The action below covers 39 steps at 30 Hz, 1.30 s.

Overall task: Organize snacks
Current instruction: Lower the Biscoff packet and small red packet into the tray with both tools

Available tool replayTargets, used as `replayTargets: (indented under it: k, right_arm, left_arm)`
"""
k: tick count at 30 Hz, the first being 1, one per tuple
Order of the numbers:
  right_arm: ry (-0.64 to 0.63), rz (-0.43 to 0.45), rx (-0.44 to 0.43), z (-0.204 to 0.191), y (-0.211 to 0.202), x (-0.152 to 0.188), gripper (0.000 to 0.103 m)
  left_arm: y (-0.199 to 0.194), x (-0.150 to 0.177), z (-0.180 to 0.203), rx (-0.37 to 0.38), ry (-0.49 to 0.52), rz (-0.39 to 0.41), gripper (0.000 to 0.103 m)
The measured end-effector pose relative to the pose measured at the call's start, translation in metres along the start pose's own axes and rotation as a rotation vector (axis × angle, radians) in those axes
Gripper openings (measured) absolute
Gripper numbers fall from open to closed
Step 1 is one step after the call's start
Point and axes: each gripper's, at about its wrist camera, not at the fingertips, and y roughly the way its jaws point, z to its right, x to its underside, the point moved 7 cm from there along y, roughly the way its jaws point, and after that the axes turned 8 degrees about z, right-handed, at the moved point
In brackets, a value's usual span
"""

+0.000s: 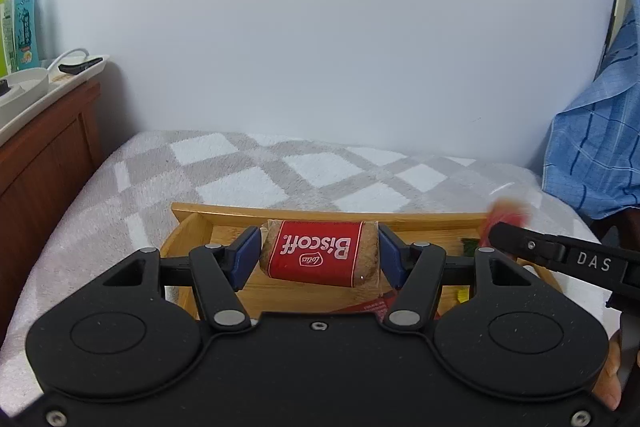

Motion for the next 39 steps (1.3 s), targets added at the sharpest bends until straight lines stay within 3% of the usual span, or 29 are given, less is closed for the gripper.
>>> replayTargets:
  k: [20,39]
  right_arm:
    - [0.041,-0.089,0.032,0.013,0.023,0.018,0.01]
    - [0.037,-0.097,0.045,0.014,0.025,0.025,0.02]
  left_arm:
    - [0.053,0.031,0.007,-0.083,0.067,-0.102,0.06]
    - [0.069,0.048,0.004,-0.08,0.049,-0.178,0.061]
